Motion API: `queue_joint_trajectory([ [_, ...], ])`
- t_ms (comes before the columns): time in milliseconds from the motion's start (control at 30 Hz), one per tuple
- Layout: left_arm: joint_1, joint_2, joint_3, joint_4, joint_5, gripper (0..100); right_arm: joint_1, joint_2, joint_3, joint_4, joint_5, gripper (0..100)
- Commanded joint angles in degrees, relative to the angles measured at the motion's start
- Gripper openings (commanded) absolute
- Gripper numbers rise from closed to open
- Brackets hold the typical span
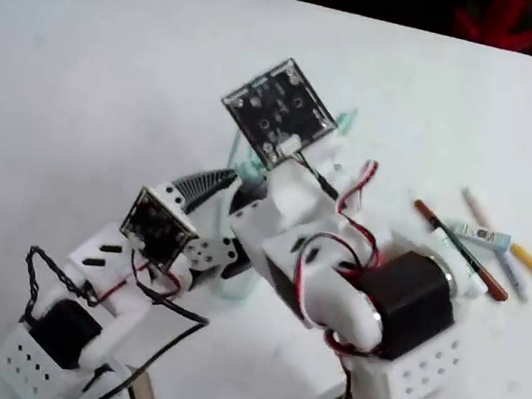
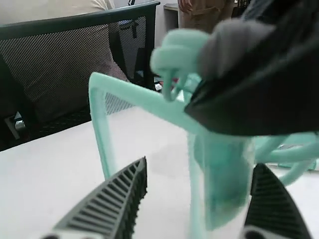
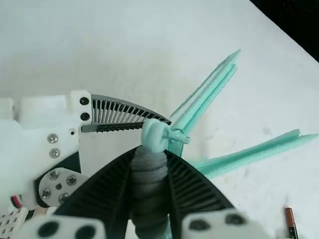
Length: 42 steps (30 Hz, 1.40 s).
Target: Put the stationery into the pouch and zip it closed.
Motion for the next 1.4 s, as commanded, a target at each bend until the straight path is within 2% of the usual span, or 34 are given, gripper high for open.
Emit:
queue_joint_trajectory([
  [0,-1.5,-0.7,0.5,-0.4,0.3,31,-0.3,-0.1,-1.8,0.4,-0.8,1.8],
  [200,-3.9,-0.7,0.9,-0.9,0.0,18,-0.3,-4.5,-1.8,0.4,-0.7,1.8],
  [400,-6.2,-0.7,0.7,-0.9,0.0,11,0.0,-4.9,-1.8,0.3,-0.7,1.8],
  [633,-6.4,-0.7,1.0,-0.9,0.0,11,0.8,-4.8,-1.8,-2.6,0.6,1.8],
  [867,-6.3,-0.7,1.1,-0.4,0.0,11,9.6,-3.1,-1.7,-13.6,3.3,1.8],
  [1067,-6.4,-0.7,1.2,-0.4,0.0,11,15.4,5.8,-1.8,-20.1,3.3,1.8],
  [1367,-6.1,-0.7,2.9,-0.9,0.0,11,16.8,12.2,-1.8,-22.9,3.4,1.8],
])
